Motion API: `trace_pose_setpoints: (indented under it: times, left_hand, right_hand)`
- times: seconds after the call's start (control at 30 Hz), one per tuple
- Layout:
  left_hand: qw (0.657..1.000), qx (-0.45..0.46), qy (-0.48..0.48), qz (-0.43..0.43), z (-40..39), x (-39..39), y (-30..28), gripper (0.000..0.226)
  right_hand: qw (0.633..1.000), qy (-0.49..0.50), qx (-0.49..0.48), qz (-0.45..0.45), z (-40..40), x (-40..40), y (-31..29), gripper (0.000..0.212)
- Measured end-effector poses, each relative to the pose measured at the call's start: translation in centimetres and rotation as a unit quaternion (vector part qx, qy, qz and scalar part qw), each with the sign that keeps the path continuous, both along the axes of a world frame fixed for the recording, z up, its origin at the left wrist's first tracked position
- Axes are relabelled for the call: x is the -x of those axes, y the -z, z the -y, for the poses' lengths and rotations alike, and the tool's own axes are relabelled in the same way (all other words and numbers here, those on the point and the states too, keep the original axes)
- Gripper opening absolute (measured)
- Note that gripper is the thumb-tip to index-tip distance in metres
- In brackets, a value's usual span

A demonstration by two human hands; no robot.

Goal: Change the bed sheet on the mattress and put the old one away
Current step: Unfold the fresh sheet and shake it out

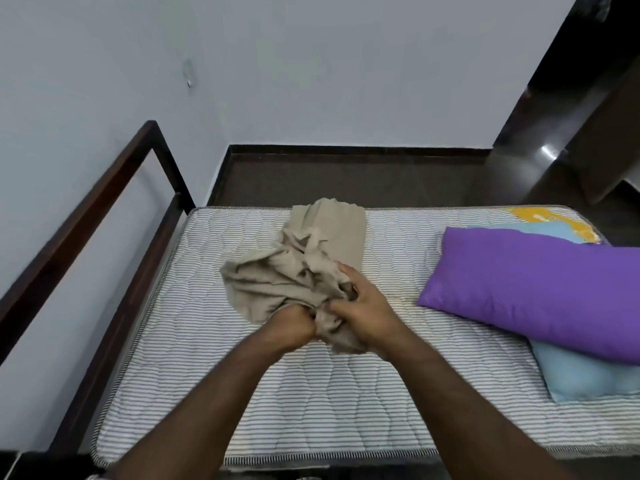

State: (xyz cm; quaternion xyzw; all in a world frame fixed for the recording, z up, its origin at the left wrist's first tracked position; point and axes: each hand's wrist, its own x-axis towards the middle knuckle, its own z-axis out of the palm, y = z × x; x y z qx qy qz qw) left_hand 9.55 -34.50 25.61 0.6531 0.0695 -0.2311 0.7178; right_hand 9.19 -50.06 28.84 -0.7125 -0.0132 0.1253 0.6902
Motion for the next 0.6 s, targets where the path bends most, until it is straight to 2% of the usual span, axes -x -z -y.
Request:
trace_pose_setpoints:
  times: [0.03,0.1,0.17,0.2,0.27,0.37,0.4,0.47,0.57,0.6]
  left_hand:
    - [0.997,-0.024,0.060,0.038,0.5,1.1,-1.0,0.047]
    - [1.000,0.009,-0.001,0.022,-0.3,2.3,-1.1,0.035]
    - [0.992,0.080,-0.095,0.002,-1.5,3.1,-1.4,0.048]
    - [0.985,0.116,-0.125,0.013,-2.2,3.1,-1.7,0.054]
    - [0.971,0.155,-0.173,0.049,-4.0,3.4,-2.2,0.048]
    - [0.946,0.232,-0.223,0.040,-7.2,3.6,-3.1,0.045]
    - [0.936,0.268,-0.227,0.025,-8.1,3.6,-3.2,0.047]
    - [0.922,0.294,-0.248,0.031,-9.9,4.0,-3.1,0.049]
    - [0.886,0.341,-0.313,-0.013,-14.4,3.6,-1.4,0.049]
    - [0.876,0.335,-0.340,-0.074,-16.1,3.7,0.1,0.050]
  right_hand:
    - [0.999,0.046,0.009,0.002,0.6,0.7,0.2,0.049]
    - [0.998,0.063,0.016,0.002,2.2,1.9,0.4,0.034]
    - [0.997,0.038,0.061,0.031,4.5,3.1,0.6,0.024]
    - [0.993,0.042,0.101,0.052,6.1,3.2,0.8,0.023]
    - [0.972,0.078,0.207,0.076,10.0,3.0,1.1,0.028]
    - [0.909,0.232,0.334,0.089,16.9,2.7,-0.1,0.029]
    - [0.886,0.287,0.350,0.102,18.9,2.5,-0.6,0.028]
    - [0.858,0.333,0.371,0.126,21.4,2.5,-1.4,0.029]
    - [0.852,0.347,0.362,0.150,22.9,3.4,-1.9,0.041]
    - [0.849,0.355,0.357,0.162,23.2,4.0,-1.7,0.043]
